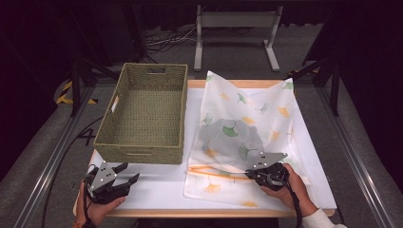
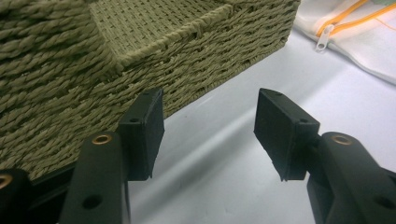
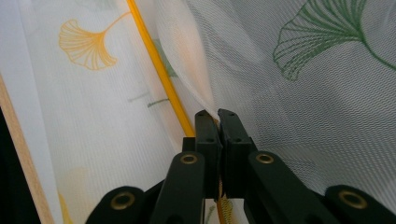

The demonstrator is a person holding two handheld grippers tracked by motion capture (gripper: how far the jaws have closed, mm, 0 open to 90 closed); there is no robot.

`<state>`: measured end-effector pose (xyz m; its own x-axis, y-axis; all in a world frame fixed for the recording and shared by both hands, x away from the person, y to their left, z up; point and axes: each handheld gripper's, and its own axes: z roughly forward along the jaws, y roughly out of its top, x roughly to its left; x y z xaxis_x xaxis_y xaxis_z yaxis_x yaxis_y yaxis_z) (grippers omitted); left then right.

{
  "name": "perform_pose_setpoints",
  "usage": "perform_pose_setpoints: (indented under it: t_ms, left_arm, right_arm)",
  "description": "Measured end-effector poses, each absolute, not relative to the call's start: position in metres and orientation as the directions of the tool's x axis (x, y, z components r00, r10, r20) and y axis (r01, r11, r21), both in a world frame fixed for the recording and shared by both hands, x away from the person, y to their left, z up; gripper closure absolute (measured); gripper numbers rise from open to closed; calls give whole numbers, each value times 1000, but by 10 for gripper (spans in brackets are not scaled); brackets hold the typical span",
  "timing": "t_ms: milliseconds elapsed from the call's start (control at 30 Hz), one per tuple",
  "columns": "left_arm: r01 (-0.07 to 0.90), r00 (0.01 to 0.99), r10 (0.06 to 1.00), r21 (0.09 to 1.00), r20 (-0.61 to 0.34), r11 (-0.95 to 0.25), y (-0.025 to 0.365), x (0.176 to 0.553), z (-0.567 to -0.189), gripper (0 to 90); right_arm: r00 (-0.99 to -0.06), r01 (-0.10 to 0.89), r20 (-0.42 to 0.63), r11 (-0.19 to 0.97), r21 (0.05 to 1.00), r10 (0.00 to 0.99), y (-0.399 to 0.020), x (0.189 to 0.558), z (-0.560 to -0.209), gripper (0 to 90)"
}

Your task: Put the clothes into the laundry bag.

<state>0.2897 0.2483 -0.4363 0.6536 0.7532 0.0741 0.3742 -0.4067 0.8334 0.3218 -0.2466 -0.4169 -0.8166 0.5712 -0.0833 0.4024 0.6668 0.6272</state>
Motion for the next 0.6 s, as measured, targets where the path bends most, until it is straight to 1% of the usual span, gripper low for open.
perform_pose_setpoints:
  t_ms: [400, 500, 600]
  left_arm:
    - [397, 620, 782, 831, 70, -389, 258, 289, -438, 399]
    - [410, 591, 806, 849, 31, -333, 262, 288, -439, 384]
    - [412, 588, 808, 849, 30, -331, 264, 287, -439, 373]
  right_arm:
    - [-819, 423, -60, 669, 611, 571, -254, 323, -423, 870]
    - [-833, 412, -55, 683, 603, 550, -254, 321, -424, 841]
    - [-832, 417, -54, 686, 597, 553, -255, 321, -425, 845]
